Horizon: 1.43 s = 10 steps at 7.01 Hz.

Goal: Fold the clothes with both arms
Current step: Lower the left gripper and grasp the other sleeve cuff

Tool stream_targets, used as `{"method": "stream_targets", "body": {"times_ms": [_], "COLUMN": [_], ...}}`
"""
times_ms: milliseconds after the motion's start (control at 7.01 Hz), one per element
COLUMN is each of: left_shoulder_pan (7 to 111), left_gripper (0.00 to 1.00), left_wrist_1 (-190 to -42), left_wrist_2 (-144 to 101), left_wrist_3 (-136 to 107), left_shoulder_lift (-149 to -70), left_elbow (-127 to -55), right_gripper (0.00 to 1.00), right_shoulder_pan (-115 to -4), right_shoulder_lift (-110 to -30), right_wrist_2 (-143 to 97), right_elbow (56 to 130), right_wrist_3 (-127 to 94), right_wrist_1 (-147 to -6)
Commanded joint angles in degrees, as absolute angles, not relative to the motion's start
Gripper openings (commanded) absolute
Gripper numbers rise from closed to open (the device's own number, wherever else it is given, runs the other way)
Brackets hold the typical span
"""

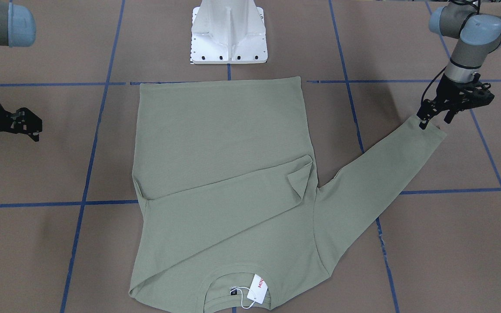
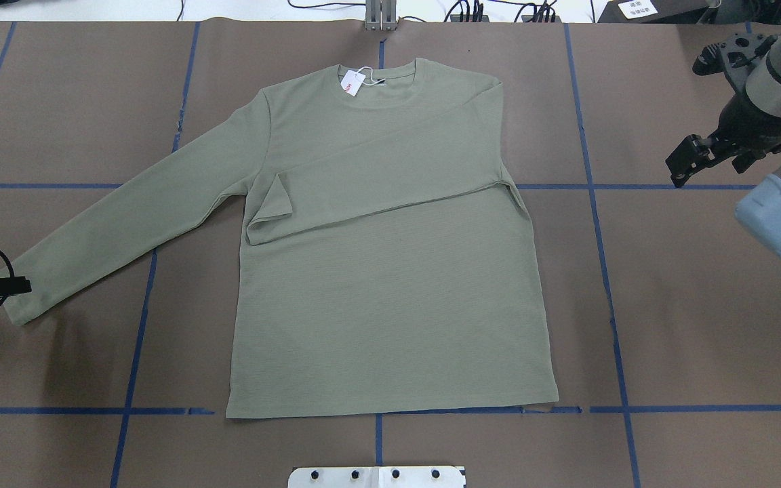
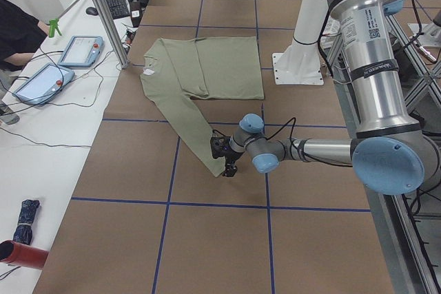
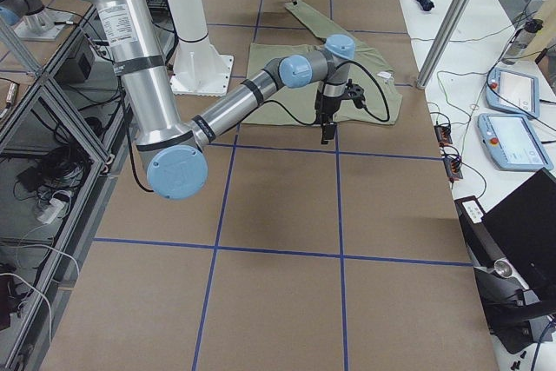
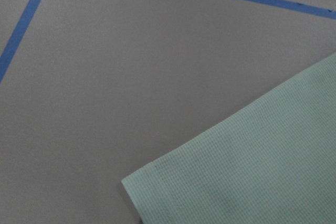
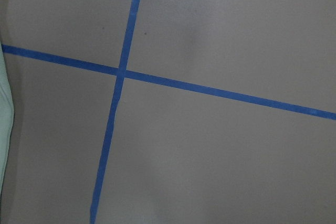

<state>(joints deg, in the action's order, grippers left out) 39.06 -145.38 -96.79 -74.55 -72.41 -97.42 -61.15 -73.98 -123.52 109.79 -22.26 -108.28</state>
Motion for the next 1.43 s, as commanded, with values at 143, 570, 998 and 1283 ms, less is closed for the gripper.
{"method": "stream_targets", "body": {"times_ms": [143,570,998,1283], "left_shoulder_pan": [38.94,38.85,38.85,38.85], "left_gripper": [0.98,0.98,0.76,0.69], "left_wrist_1": [-145.11,-145.20,-145.28,-145.37], "left_wrist_2": [-97.03,-97.47,-97.91,-97.91], "left_wrist_3": [-74.71,-74.97,-75.23,-75.32], "left_shoulder_lift": [-72.33,-72.86,-72.86,-72.86], "left_elbow": [-97.38,-96.94,-96.86,-96.77], "right_gripper": [1.00,1.00,1.00,1.00], "right_shoulder_pan": [-61.17,-61.26,-61.52,-61.79], "right_shoulder_lift": [-74.00,-74.00,-74.00,-74.00], "right_wrist_2": [-123.49,-123.49,-123.57,-123.57], "right_elbow": [109.86,110.21,110.48,110.65], "right_wrist_3": [-22.32,-22.32,-22.32,-22.32], "right_wrist_1": [-108.28,-108.37,-108.37,-108.37]}}
